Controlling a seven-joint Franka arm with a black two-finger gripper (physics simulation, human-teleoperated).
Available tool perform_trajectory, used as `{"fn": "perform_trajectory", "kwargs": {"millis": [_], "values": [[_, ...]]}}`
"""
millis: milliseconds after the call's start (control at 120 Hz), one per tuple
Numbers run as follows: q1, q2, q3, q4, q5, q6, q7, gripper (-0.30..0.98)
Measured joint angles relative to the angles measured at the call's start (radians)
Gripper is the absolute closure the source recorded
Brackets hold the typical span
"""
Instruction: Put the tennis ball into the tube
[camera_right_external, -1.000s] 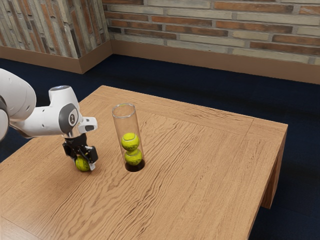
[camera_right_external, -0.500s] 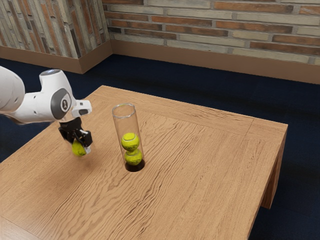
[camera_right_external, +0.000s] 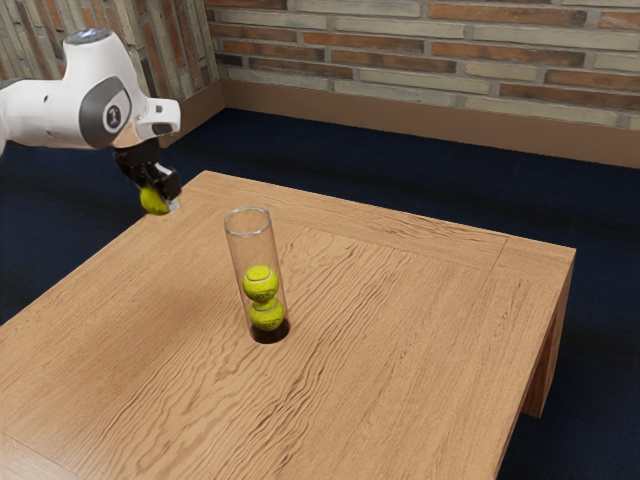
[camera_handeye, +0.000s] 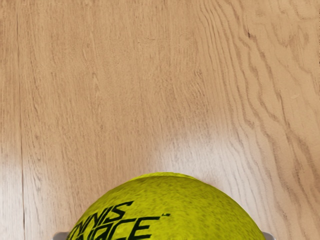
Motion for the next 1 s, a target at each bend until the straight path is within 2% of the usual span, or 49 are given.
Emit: {"fn": "perform_trajectory", "kwargs": {"millis": [250,483,683,1000], "values": [[-0.005,-0.005,-0.040,0.091,0.066,-0.068,-0.026,0.32],[-0.010,-0.001,-0.136,0.150,0.119,-0.088,-0.052,0.32],[-0.044,0.008,-0.177,0.173,0.146,-0.093,-0.069,0.32],[-0.128,0.015,-0.184,0.165,0.159,-0.098,-0.101,0.32]]}}
